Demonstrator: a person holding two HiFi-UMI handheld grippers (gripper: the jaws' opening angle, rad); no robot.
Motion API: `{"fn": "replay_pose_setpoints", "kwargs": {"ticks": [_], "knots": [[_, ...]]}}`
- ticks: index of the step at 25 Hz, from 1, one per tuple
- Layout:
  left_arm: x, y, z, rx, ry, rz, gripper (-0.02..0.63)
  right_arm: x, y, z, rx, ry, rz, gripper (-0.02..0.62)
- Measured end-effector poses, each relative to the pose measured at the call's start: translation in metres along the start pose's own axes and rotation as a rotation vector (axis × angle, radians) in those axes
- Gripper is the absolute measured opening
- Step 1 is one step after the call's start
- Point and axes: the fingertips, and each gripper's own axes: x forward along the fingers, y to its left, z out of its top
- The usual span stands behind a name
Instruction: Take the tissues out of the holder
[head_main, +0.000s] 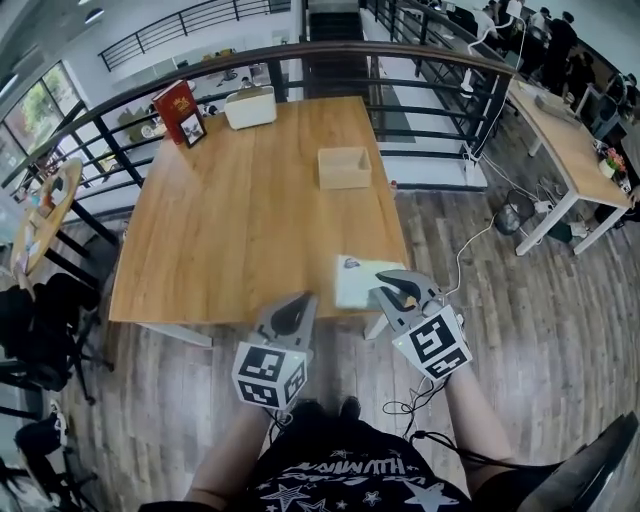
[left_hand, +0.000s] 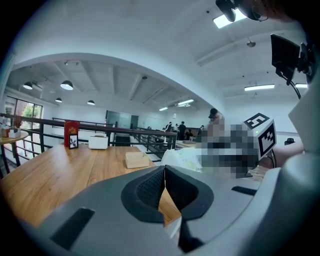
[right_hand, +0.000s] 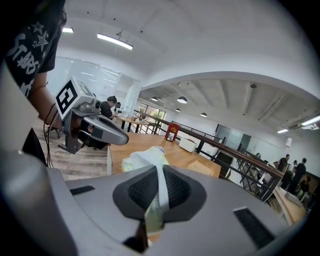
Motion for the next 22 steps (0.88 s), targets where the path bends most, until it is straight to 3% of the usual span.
{"fn": "replay_pose_setpoints", "kwargs": {"ticks": [11,22], "knots": [[-0.010,-0.001,-0.018,0.014,0.013,-0.089,0.014,0.010,0.021,-0.012,0.035,0.037,-0.053,0.028],[-0.089,0.018,-0.005,0.022,-0.034,-0.128,0.014,-0.013,0.084,0.039,0.017,0.044,-0.127,0.028]]}}
